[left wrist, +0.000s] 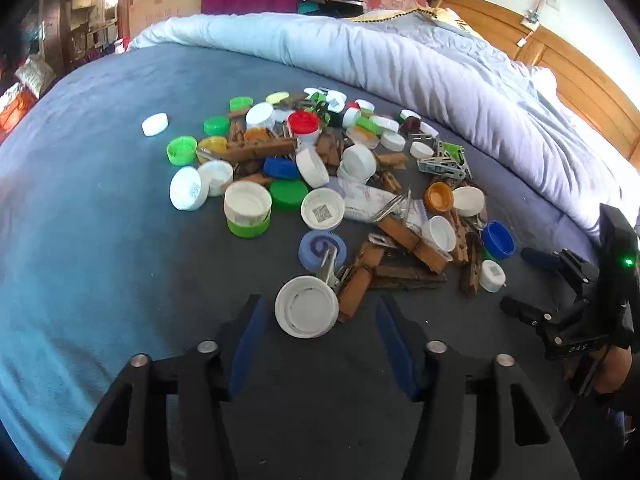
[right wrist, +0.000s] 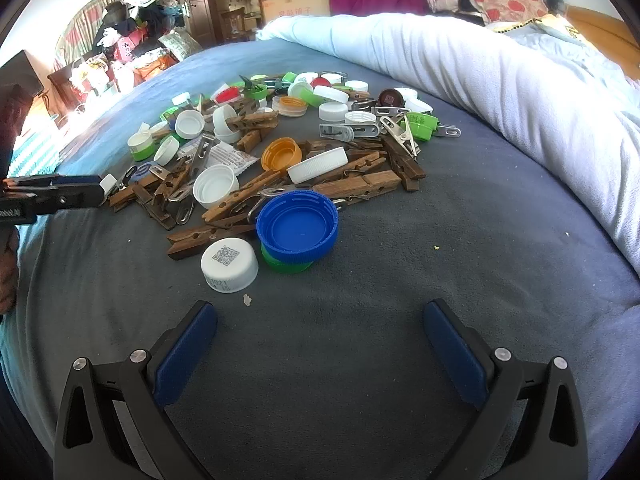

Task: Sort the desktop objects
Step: 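Grasp the white cap with the left gripper while the right gripper grasps a white QR-code cap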

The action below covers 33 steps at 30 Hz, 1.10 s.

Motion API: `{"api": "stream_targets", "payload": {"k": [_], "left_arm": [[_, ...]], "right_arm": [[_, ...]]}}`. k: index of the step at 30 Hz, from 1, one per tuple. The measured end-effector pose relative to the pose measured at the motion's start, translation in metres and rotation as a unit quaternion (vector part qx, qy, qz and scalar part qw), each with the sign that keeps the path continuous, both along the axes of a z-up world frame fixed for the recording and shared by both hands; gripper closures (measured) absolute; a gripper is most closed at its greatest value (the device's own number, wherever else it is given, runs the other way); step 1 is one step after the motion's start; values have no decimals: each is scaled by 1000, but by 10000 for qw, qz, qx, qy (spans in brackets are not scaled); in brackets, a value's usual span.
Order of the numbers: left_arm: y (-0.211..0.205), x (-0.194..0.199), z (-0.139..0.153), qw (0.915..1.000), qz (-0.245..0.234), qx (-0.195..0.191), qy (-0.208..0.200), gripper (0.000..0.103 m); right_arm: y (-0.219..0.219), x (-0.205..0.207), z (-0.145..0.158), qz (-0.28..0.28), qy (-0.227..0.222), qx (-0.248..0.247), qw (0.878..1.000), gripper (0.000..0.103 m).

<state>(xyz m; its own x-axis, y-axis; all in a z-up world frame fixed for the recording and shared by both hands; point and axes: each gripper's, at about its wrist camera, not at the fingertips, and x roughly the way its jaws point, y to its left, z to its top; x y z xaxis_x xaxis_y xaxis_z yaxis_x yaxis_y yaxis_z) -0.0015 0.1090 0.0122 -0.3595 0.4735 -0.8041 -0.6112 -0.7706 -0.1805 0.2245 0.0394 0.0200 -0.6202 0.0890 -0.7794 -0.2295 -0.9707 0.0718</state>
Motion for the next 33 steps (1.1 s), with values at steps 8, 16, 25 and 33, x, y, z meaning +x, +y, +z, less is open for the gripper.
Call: {"api": "stream_targets", "payload": {"k": [8, 16, 25, 33], "left_arm": [[8, 1, -4, 9997, 165, -123, 99, 58], [5, 0, -1, 9992, 274, -166, 229, 70], [-16, 14, 8, 9963, 670, -228, 490, 70], [-23, 10, 1, 9966, 723, -172, 358, 70]], "right_arm": [[0, 0, 0, -1, 2, -1, 10000, 0], [0, 0, -1, -2, 11, -11, 10000, 0], [6, 15, 15, -110, 453, -394, 9981, 8], [-15, -6, 24, 447, 595, -1004, 9922, 40]]}}
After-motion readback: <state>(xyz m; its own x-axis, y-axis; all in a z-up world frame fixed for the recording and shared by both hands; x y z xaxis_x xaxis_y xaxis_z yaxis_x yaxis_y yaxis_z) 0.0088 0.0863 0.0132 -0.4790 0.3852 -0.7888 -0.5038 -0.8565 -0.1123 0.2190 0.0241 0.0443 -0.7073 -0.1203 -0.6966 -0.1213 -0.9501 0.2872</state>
